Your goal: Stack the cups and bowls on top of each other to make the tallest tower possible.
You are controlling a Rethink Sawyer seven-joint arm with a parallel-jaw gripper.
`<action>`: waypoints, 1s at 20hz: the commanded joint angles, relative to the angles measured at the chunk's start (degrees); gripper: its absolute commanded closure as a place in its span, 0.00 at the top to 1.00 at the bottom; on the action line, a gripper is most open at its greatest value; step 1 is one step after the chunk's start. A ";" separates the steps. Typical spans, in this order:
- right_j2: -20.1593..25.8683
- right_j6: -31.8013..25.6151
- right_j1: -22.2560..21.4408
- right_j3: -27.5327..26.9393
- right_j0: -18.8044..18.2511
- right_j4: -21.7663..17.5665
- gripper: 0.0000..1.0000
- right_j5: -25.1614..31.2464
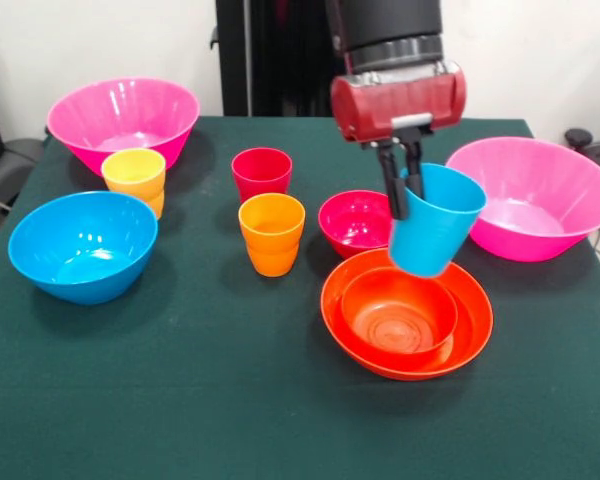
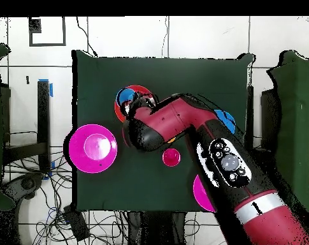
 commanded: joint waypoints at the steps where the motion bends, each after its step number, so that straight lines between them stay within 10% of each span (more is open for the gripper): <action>1: -1.59 -4.66 3.98 1.57 -0.80 -3.24 0.00 -1.62; 13: -0.19 -9.45 7.31 0.62 -3.96 -6.47 0.00 -1.65; 20: -7.18 0.63 8.16 -1.84 4.87 -9.54 0.00 -3.83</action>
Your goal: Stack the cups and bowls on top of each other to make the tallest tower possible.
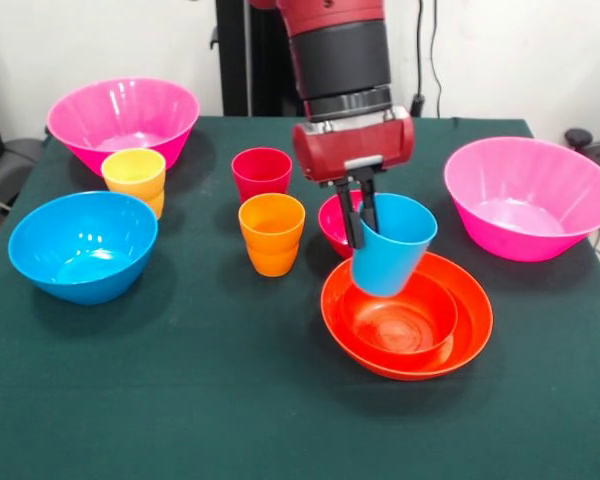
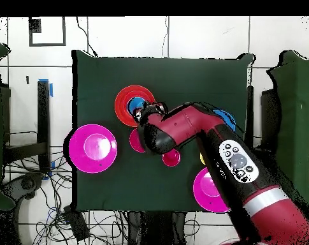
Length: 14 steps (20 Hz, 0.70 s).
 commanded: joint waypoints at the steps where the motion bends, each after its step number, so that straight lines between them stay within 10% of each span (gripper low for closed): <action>1: -5.24 0.15 2.65 -2.13 7.26 -6.12 0.00 -1.99; 14: -1.34 -8.09 4.68 -4.00 2.66 -3.66 0.00 0.47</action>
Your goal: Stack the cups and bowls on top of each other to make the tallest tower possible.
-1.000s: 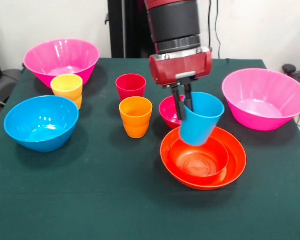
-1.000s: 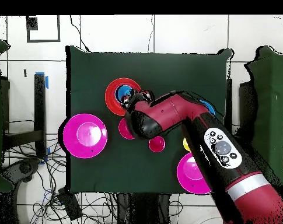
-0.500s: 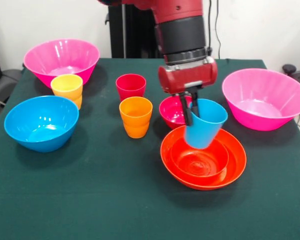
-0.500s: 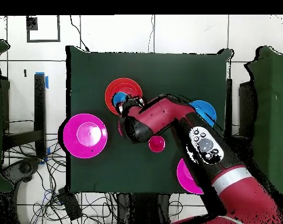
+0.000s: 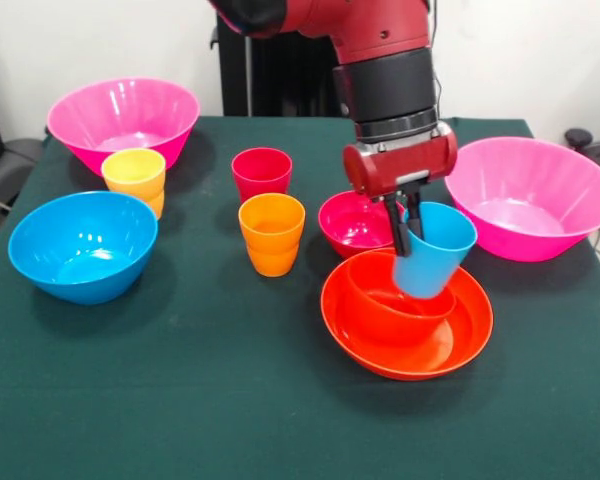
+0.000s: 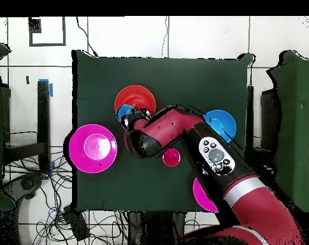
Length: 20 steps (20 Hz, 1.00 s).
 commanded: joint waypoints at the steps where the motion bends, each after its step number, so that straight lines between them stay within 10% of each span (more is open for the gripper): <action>1: 0.77 -8.92 2.30 -4.31 -1.68 -1.75 0.00 2.56; 20: 0.42 -7.31 1.77 -4.47 -0.19 -1.68 0.00 2.39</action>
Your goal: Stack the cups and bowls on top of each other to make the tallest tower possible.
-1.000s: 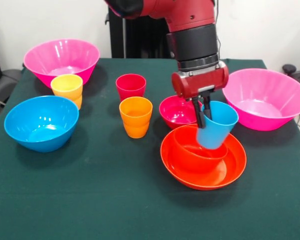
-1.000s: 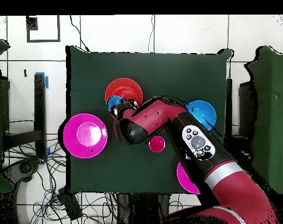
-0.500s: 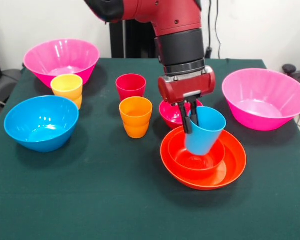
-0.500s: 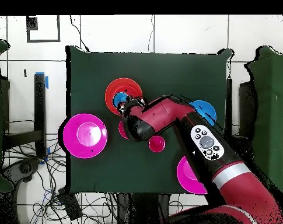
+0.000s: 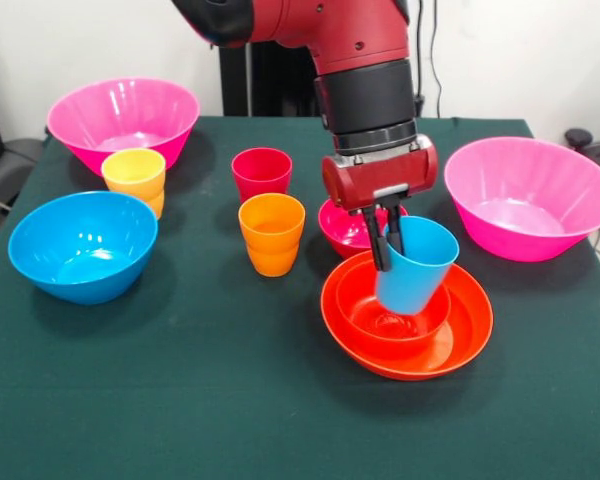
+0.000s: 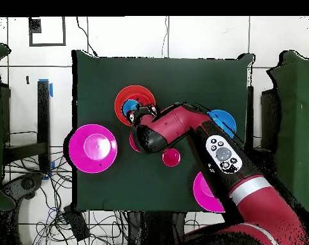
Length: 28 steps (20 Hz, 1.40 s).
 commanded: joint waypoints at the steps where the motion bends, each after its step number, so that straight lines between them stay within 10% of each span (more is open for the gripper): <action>1: 0.38 -7.34 0.49 -2.18 0.94 -1.62 0.00 2.47; 2: 0.49 -7.40 0.53 -2.14 0.75 -1.53 0.00 2.46; 3: 0.63 -7.65 0.56 -2.24 0.63 -1.39 1.00 2.65; 18: 1.63 -8.98 0.76 -2.09 -0.48 -0.94 1.00 3.13; 25: 12.15 -16.95 -11.24 6.12 -8.32 14.32 1.00 15.68; 28: 13.77 -19.31 -11.25 5.98 -9.74 15.17 1.00 17.53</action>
